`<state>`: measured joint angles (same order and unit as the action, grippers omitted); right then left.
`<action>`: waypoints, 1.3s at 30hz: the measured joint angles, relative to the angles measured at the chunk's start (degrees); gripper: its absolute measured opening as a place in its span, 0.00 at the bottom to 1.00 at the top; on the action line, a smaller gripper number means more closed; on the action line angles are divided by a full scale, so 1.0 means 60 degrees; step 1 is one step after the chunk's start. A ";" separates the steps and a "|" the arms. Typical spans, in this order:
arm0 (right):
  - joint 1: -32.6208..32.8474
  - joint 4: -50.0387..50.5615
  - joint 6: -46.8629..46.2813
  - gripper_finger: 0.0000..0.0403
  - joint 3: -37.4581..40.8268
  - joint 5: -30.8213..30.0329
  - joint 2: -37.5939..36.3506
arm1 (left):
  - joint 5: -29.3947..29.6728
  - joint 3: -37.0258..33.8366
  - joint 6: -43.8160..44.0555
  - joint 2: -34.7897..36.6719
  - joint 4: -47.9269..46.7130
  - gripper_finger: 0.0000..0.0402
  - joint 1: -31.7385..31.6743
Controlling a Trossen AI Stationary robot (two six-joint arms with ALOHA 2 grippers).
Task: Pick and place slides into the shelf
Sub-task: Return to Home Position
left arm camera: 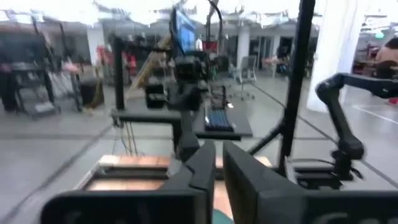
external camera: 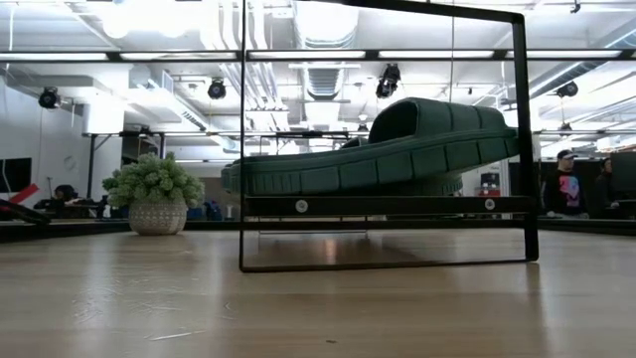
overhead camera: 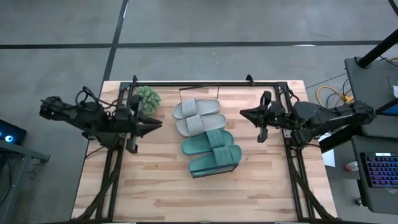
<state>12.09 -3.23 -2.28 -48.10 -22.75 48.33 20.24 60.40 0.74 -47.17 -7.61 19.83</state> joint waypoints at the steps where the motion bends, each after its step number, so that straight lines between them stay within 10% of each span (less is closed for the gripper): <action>1: 0.0002 0.0001 -0.0001 0.02 0.0000 -0.0006 0.0049 | -0.0176 -0.0217 -0.0170 0.0073 0.0343 0.03 -0.0236; 13: 0.0002 -0.0032 -0.0917 0.02 0.0000 -0.0042 0.1071 | -0.0508 -0.2652 -0.1603 0.2487 0.0132 0.00 -0.2051; 26: 0.0002 -0.0152 -0.0936 0.02 -0.0073 -0.0116 0.1543 | -0.1189 -0.5933 -0.2297 0.6272 -0.0418 0.00 -0.2058; 39: 0.0001 -0.0109 -0.0605 0.02 -0.0073 -0.0243 0.1517 | -0.1677 -0.8202 -0.1078 0.7599 -0.0179 0.00 -0.2058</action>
<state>12.09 -3.88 -5.91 -48.53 -24.21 57.43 10.18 11.19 -5.73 -1.58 -8.68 7.49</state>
